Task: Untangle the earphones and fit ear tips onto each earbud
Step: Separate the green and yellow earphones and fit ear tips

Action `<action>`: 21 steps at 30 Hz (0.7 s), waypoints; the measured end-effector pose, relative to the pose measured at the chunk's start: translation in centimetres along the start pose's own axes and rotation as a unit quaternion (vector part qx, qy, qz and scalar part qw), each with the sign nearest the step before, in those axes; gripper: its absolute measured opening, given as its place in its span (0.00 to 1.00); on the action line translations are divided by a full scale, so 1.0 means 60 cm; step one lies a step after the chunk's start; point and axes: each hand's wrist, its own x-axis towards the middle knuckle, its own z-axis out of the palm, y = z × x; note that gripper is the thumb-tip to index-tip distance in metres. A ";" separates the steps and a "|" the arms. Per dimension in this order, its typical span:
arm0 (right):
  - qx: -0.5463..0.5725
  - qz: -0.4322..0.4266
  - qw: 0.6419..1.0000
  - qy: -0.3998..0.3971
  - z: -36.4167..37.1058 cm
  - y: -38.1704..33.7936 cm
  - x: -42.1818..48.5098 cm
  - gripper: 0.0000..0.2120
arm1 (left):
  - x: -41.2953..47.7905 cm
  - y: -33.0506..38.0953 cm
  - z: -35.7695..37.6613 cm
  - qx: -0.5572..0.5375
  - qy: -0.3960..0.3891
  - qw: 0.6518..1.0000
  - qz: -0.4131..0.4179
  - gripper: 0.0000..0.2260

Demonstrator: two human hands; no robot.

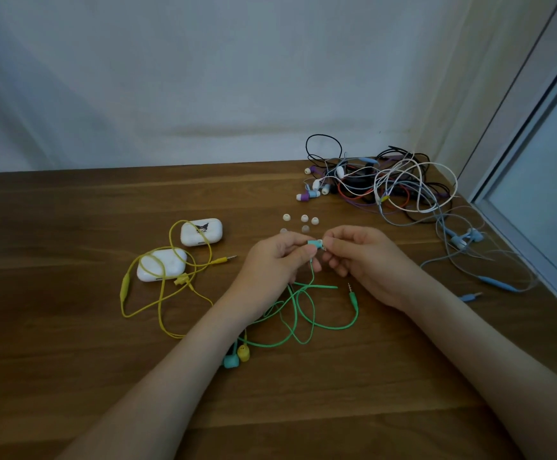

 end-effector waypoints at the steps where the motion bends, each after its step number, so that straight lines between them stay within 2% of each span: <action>1: -0.001 -0.001 1.000 -0.004 -0.001 0.000 0.000 0.06 | 0.000 0.000 0.000 -0.001 0.000 1.000 0.000 0.07; 9: 0.012 0.002 1.000 -0.012 -0.001 0.001 -0.003 0.07 | -0.002 0.003 0.001 0.007 0.000 1.000 -0.004 0.07; 21: 0.027 -0.018 0.999 -0.006 0.005 0.007 -0.006 0.08 | -0.004 0.005 0.011 0.002 0.041 0.999 0.002 0.06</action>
